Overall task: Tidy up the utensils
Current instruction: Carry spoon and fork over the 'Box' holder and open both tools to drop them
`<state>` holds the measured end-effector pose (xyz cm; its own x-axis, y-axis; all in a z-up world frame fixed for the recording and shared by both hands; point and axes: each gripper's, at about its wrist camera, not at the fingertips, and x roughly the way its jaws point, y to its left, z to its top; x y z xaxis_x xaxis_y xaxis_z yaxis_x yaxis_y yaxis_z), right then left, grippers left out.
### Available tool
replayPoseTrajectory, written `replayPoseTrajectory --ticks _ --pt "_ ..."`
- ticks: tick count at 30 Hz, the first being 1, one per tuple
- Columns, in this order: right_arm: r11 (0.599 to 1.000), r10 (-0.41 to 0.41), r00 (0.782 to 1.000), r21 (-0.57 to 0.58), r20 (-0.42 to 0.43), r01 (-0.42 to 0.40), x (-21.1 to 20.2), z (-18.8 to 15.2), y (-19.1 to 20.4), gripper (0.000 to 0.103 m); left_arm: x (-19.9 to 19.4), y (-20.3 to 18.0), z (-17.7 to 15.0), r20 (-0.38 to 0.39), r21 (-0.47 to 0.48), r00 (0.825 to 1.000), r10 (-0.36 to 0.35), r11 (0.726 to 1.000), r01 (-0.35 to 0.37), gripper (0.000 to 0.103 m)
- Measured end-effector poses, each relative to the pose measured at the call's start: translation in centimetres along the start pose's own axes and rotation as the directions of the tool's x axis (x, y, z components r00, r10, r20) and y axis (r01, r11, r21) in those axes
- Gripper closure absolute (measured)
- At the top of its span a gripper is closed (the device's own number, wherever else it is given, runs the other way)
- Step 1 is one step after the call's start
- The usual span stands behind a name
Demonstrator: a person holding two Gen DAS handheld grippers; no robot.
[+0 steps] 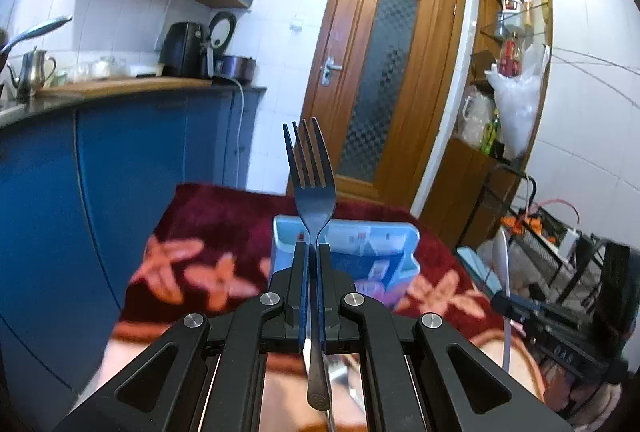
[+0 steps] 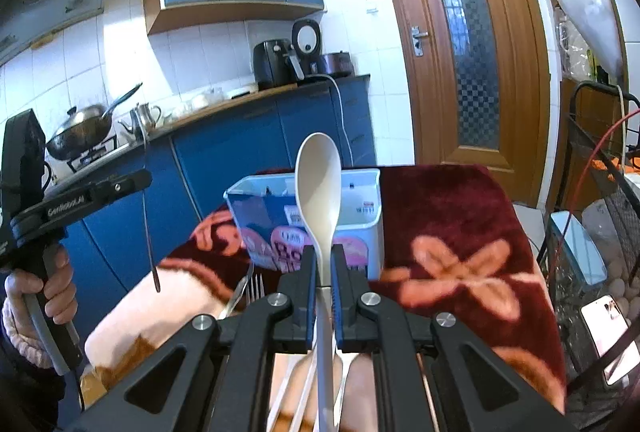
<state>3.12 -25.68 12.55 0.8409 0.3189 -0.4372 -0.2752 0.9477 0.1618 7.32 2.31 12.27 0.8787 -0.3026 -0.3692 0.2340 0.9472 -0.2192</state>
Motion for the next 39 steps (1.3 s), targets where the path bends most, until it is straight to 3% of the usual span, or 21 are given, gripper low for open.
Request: replayPoseTrajectory --ticks 14,19,28,39 --pt "1.000 0.014 0.998 0.015 0.068 -0.015 3.5 4.1 -1.4 0.095 5.1 -0.3 7.3 0.115 -0.006 0.993 0.032 0.999 -0.031 0.100" --pt "1.000 0.012 0.995 0.017 0.101 -0.014 5.2 5.7 -1.6 0.095 7.1 -0.2 8.4 0.136 0.003 0.989 0.053 0.999 -0.054 0.100" --pt "1.000 -0.007 0.984 0.023 0.180 0.003 9.5 7.9 -2.3 0.095 11.5 0.3 7.2 0.109 0.014 0.991 0.075 0.997 -0.077 0.100" --pt "0.999 -0.036 0.979 0.027 0.199 0.031 14.1 6.7 -3.2 0.095 14.5 0.7 4.2 0.061 0.024 0.996 0.068 0.997 -0.070 0.100"
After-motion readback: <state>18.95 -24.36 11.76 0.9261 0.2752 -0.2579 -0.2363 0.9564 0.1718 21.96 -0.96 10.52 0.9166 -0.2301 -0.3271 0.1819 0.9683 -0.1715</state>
